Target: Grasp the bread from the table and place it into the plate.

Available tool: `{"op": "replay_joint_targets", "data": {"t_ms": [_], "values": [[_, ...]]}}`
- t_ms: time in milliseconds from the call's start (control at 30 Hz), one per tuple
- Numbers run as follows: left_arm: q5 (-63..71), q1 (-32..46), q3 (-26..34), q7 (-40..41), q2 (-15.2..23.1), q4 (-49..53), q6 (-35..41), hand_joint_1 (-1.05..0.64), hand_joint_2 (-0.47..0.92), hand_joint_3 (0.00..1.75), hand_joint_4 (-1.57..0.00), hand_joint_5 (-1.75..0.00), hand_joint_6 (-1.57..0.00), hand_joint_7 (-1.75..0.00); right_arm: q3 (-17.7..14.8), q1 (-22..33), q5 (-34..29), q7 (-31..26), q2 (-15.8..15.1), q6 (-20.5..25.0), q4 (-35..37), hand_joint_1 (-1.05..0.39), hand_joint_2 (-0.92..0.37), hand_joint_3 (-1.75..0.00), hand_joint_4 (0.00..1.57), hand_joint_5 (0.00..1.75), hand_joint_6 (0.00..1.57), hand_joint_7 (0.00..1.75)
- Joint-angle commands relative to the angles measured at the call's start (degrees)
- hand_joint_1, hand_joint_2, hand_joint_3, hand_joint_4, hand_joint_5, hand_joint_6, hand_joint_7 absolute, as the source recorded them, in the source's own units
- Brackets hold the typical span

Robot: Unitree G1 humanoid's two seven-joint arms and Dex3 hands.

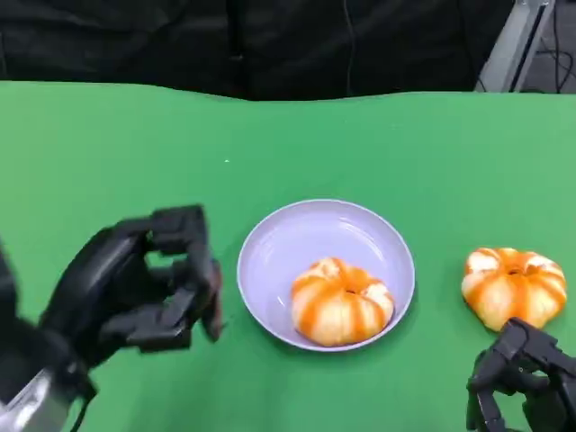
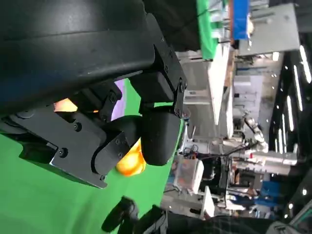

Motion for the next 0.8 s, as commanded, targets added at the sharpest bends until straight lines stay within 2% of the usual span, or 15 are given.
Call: {"op": "replay_joint_targets", "data": {"t_ms": [33, 133, 267, 367, 500, 600, 700, 800], "values": [[-3.0, 7.8, 3.2, -5.3, 2.0, 1.2, -2.2, -0.09, 0.58, 1.18, -0.92, -1.75, -0.81, -1.73, -0.6, -0.5, 0.0, -0.1, -0.7, -0.9, 1.1, -0.15, -0.49, -1.32, 0.87, 1.75, 0.76, 1.60], [-4.7, 10.6, 4.6, -6.9, 1.9, 3.2, -2.1, -0.08, 0.59, 1.19, -0.90, -1.75, -0.84, -1.66, -0.7, -0.8, 0.2, 0.1, -0.8, -1.0, 1.5, -0.15, -0.48, -1.33, 0.86, 1.75, 0.76, 1.59], [-3.6, 13.5, 5.6, -9.3, 1.8, 8.0, -5.6, -0.07, 0.59, 1.20, -0.88, -1.75, -0.83, -1.64, -1.0, -1.4, 0.1, 0.1, -1.1, -1.6, 2.3, -0.15, -0.48, -1.32, 0.86, 1.75, 0.76, 1.59], [-3.1, 14.4, 6.3, -11.2, 1.6, 12.8, -9.0, -0.06, 0.63, 1.15, -0.89, -1.75, -0.81, -1.67, -1.2, -1.4, 0.4, 0.3, -1.3, -1.6, 2.5, -0.15, -0.48, -1.32, 0.86, 1.75, 0.76, 1.59], [-3.9, 13.9, 7.1, -12.5, 1.0, 16.9, -10.9, -0.09, 0.70, 1.00, -0.89, -1.75, -0.79, -1.69, -1.3, -1.3, 0.7, 0.4, -1.1, -1.8, 2.8, -0.15, -0.48, -1.31, 0.86, 1.75, 0.77, 1.59], [-4.9, 13.5, 7.6, -13.2, 0.6, 18.6, -11.1, -0.11, 0.71, 0.97, -0.89, -1.75, -0.78, -1.72, -1.3, -1.3, 0.9, 0.6, -1.0, -2.0, 3.1, -0.15, -0.49, -1.31, 0.86, 1.75, 0.78, 1.59], [-5.5, 14.2, 7.9, -13.4, 0.6, 18.8, -10.4, -0.10, 0.70, 0.98, -0.90, -1.75, -0.80, -1.69, -1.2, -1.2, 1.1, 0.8, -0.9, -1.6, 2.7, -0.16, -0.49, -1.31, 0.87, 1.75, 0.78, 1.58], [-5.1, 14.4, 8.1, -14.0, 0.7, 19.3, -10.8, -0.11, 0.73, 0.91, -0.89, -1.75, -0.80, -1.65, -1.0, -0.9, 1.4, 0.9, -0.8, -0.6, 2.0, -0.15, -0.49, -1.31, 0.87, 1.75, 0.78, 1.58]]}}
